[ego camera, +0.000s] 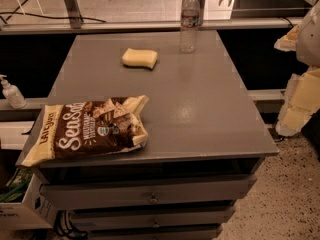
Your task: Pick sponge
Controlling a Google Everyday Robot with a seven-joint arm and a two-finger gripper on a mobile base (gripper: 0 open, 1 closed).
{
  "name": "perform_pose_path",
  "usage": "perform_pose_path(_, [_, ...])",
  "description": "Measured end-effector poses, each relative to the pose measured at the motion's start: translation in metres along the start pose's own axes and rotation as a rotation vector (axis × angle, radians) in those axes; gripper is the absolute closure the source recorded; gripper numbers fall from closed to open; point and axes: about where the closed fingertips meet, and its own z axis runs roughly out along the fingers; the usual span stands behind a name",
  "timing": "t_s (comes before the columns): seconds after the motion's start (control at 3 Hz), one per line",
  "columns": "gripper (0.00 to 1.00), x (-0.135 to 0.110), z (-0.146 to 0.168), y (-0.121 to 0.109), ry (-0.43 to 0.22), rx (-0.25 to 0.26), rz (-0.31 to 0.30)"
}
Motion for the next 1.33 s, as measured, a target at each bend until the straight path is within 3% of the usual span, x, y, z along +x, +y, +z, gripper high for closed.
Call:
perform_pose_path(0.33, [0.00, 0.000, 0.000, 0.000, 0.000, 0.000, 0.000])
perform_pose_path(0.67, [0.00, -0.019, 0.022, -0.015, -0.081, 0.014, 0.035])
perform_pose_path(1.33, [0.00, -0.085, 0.095, -0.062, -0.383, -0.003, 0.189])
